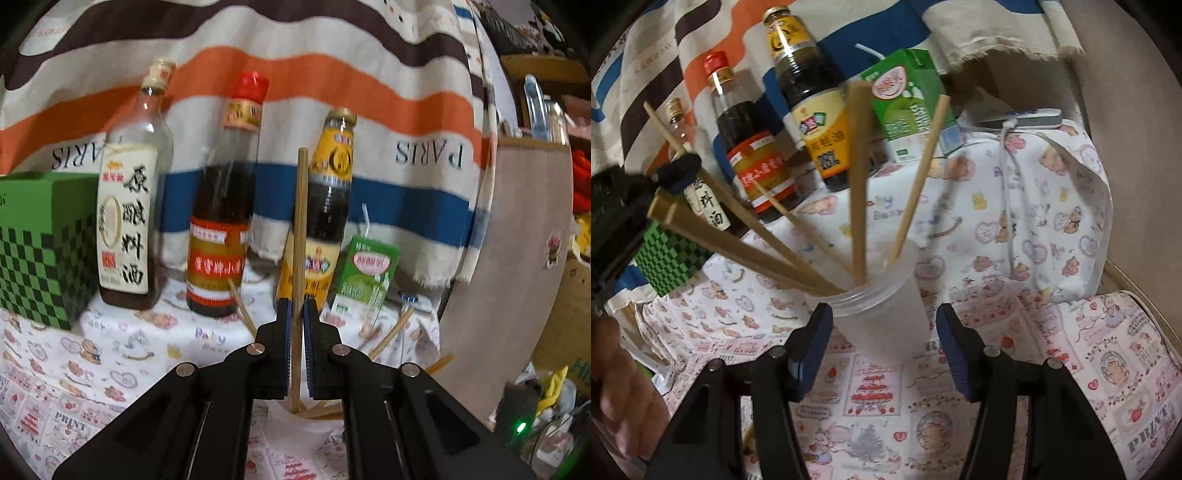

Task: Organize utensils
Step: 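Lower the left tool's chopstick into the clear cup and open the left tool, then lower the open left tool onto a loose wooden chopstick and grasp it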

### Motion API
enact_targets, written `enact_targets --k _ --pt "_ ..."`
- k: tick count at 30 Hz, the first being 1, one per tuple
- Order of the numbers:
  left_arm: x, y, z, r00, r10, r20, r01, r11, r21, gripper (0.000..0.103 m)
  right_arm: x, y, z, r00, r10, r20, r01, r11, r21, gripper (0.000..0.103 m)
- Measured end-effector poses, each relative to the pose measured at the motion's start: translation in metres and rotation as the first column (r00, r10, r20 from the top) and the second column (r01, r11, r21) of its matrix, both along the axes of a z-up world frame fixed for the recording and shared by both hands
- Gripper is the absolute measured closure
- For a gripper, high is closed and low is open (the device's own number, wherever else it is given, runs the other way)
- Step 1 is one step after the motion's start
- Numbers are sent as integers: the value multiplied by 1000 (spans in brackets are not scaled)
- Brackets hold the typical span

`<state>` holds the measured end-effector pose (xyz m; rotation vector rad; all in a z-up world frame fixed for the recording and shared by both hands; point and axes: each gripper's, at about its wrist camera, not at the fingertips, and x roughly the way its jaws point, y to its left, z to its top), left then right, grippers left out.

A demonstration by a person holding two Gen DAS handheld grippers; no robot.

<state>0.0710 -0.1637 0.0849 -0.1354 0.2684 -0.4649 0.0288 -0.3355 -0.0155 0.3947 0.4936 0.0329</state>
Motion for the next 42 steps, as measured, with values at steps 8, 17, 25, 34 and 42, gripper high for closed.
enact_targets --k 8,17,25,34,42 --pt "9 -11 -34 995 -20 -94 29 995 92 97 1 -8 0 999 -42 -12 42 999 0 45" --pt "7 -11 -52 992 -31 -119 46 991 122 95 1 -9 2 999 -54 -8 54 999 -9 44" --pt "-21 11 -50 993 -44 -105 59 988 146 58 -3 -7 7 999 -53 6 53 999 -12 42" --pt "-49 62 -39 985 132 -110 -102 966 239 22 -10 3 12 1000 -4 17 4 1000 -3 38" --pt "-76 91 -49 974 216 -70 -192 949 250 3 -10 21 7 1000 30 -5 -30 998 -56 36"
